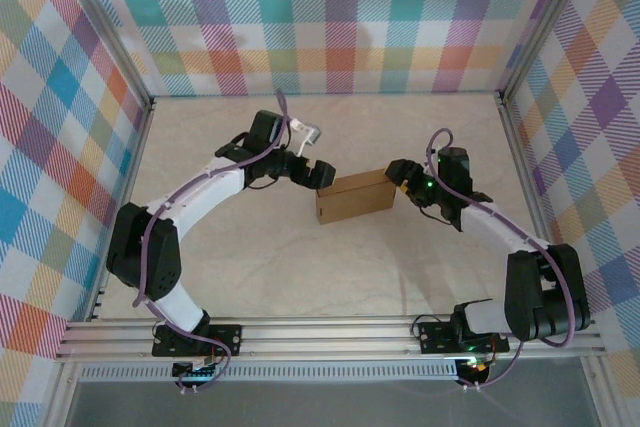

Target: Fold the paper box

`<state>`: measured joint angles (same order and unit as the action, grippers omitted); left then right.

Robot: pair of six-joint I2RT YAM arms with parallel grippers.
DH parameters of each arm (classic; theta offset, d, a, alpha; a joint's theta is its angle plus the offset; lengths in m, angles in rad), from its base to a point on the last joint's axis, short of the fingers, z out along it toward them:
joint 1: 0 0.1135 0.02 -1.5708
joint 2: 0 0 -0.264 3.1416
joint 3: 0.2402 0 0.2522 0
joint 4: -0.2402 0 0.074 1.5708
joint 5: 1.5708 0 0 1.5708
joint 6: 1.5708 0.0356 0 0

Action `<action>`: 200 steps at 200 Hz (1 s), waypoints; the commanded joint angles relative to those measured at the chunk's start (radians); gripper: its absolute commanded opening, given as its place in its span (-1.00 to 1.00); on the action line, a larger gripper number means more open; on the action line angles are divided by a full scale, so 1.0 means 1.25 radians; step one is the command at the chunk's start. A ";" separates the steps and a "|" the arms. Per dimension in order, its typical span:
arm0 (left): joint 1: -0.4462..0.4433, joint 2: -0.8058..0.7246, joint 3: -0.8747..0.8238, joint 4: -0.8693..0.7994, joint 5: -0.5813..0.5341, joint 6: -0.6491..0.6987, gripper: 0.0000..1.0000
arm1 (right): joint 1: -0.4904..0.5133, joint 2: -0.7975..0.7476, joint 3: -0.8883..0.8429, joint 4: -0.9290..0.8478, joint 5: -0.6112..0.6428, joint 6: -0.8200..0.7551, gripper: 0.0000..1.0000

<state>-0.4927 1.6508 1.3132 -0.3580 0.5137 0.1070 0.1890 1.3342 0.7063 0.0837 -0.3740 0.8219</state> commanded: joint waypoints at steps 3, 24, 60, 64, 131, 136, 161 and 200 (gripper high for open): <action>-0.026 0.043 0.089 -0.139 0.071 0.370 1.00 | -0.004 -0.051 0.012 -0.044 0.049 -0.032 0.49; -0.046 0.077 0.137 -0.232 0.050 0.513 0.98 | -0.016 -0.075 -0.011 -0.044 0.059 -0.031 0.50; -0.052 0.143 0.206 -0.315 -0.005 0.612 0.75 | -0.023 -0.090 -0.038 -0.036 0.056 -0.026 0.50; -0.053 0.153 0.214 -0.325 -0.010 0.618 0.69 | -0.024 -0.091 -0.041 -0.037 0.057 -0.026 0.50; -0.056 0.206 0.264 -0.415 -0.032 0.671 0.05 | -0.030 -0.074 -0.039 -0.027 0.059 -0.031 0.50; -0.056 0.203 0.263 -0.416 -0.037 0.671 0.00 | -0.029 -0.072 -0.038 -0.027 0.059 -0.032 0.50; -0.057 0.188 0.261 -0.407 -0.070 0.675 -0.13 | -0.030 -0.068 -0.031 -0.035 0.060 -0.039 0.49; -0.088 0.122 0.158 -0.242 -0.265 0.691 -0.14 | -0.031 -0.072 -0.021 -0.051 0.070 -0.045 0.49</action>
<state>-0.5762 1.8904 1.5993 -0.7979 0.3889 0.9325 0.1570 1.2419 0.6495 0.0376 -0.3019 0.7921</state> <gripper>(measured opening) 0.440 0.746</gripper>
